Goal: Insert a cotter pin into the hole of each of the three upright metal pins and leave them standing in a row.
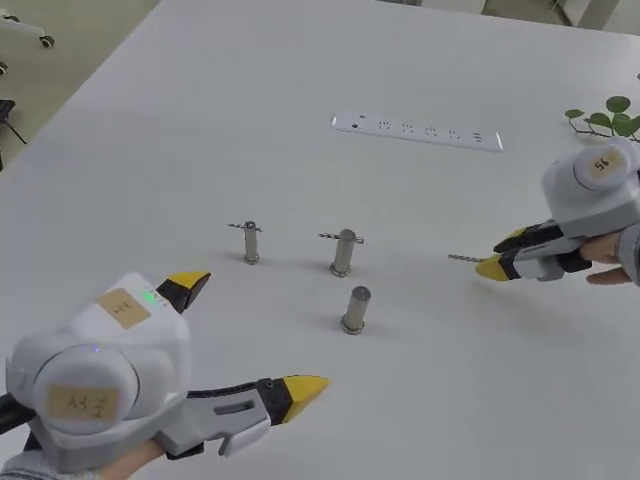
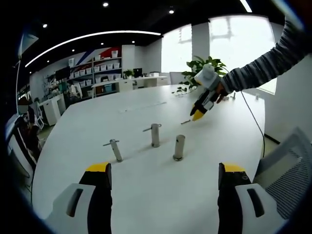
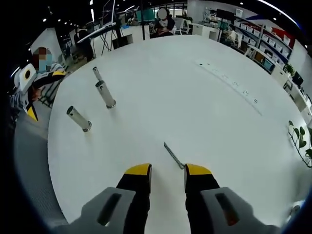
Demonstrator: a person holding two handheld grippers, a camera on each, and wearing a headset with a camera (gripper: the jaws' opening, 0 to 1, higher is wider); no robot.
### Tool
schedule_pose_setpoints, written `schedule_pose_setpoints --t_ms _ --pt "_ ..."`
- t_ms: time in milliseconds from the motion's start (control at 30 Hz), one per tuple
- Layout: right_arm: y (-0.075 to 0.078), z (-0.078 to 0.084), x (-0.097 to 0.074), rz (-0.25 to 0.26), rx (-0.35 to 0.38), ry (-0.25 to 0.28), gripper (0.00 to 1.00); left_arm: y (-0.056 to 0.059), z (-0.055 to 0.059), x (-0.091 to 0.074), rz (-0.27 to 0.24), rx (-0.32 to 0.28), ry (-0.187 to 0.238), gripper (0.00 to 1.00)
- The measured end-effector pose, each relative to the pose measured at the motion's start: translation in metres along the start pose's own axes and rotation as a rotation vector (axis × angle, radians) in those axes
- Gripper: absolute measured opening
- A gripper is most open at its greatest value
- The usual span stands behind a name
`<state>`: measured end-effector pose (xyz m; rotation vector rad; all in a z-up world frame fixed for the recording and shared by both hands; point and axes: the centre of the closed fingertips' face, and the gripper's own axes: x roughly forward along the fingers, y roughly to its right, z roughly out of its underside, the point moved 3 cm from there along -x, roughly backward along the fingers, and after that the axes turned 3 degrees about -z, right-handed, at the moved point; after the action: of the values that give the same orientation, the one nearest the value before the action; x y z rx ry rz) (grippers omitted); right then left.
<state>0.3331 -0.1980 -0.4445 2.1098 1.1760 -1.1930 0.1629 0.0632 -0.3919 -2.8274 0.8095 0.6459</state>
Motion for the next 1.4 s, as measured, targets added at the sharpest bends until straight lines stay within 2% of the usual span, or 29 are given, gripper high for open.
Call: schedule_pose_setpoints --t_ms 133,400,500,667,800,867,1000,1100,1267,1400 --pt "0.005 0.000 0.005 -0.026 -0.033 -0.029 0.19 0.002 0.000 0.002 0.006 0.002 -0.005 0.88" --pt "0.017 0.001 0.014 -0.054 -0.143 -0.123 0.13 0.002 0.001 0.005 0.005 -0.009 -0.012 0.87" --pt "0.019 0.001 0.017 -0.063 -0.151 -0.133 0.12 0.002 0.001 0.005 0.006 -0.011 -0.014 0.86" --pt "0.018 0.004 0.021 -0.086 -0.198 -0.177 0.08 0.001 0.002 0.006 0.007 -0.012 -0.017 0.85" --pt "0.021 0.002 0.022 -0.075 -0.219 -0.187 0.00 0.001 0.002 0.006 0.010 -0.013 -0.015 0.84" --pt "0.025 0.001 0.024 -0.073 -0.219 -0.196 0.00 0.002 0.002 0.006 0.012 -0.010 -0.016 0.84" --pt "0.022 0.002 0.024 -0.063 -0.266 -0.223 0.00 0.004 0.001 0.007 0.021 -0.007 -0.013 0.83" --pt "0.020 0.002 0.024 -0.059 -0.277 -0.227 0.00 0.005 0.002 0.007 0.029 -0.002 -0.017 0.82" --pt "0.013 0.001 0.022 -0.049 -0.283 -0.200 0.00 0.004 0.001 0.007 0.040 0.001 -0.021 0.80" --pt "0.002 -0.006 0.016 -0.048 -0.303 -0.150 0.00 0.006 -0.001 0.007 0.052 -0.008 -0.019 0.79"
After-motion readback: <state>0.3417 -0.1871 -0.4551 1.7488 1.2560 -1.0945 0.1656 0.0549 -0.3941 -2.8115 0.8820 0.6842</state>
